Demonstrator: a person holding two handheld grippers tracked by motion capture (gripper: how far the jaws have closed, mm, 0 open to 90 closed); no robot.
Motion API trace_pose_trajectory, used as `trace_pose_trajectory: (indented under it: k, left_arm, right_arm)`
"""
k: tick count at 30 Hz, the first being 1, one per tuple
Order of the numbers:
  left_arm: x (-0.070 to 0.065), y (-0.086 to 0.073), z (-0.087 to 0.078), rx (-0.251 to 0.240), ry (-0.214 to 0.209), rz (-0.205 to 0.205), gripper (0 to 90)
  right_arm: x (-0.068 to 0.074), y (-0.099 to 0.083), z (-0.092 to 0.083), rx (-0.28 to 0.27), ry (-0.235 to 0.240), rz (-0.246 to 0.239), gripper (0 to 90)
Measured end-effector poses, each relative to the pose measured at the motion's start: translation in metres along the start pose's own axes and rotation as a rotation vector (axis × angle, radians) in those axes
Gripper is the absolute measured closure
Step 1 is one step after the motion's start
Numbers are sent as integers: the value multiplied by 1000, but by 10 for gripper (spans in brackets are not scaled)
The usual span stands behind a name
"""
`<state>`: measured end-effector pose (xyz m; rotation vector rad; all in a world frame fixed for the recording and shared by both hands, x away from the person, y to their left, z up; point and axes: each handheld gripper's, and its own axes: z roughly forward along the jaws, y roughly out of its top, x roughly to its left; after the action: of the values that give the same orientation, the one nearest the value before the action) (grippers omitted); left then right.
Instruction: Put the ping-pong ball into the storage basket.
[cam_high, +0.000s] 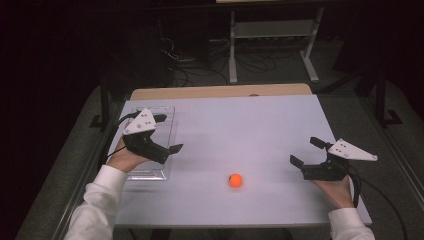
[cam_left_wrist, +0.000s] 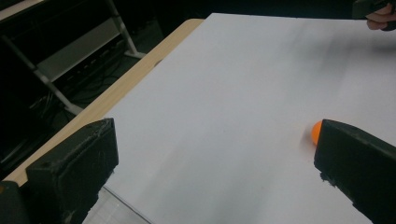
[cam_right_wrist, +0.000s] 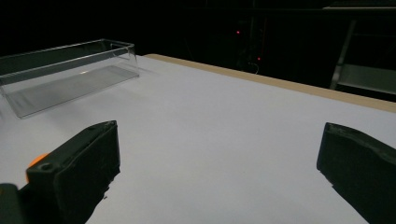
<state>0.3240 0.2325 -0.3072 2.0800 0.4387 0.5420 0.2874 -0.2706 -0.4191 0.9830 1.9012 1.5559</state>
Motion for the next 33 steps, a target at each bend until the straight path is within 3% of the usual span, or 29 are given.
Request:
trace_pose_trajectory:
  k: [7,21,33]
  left_arm:
    - [-3,2,5,27,-11,23,0]
    - [-7,9,14,35,-37,41,0]
    - [-15,18,34,73,-88,76,0]
  right_arm:
    - [1,0,1,5,3,-1,0]
    - [2,-1,3,15,9,-8,0]
    - [2,-1,2,17,10,-9,0]
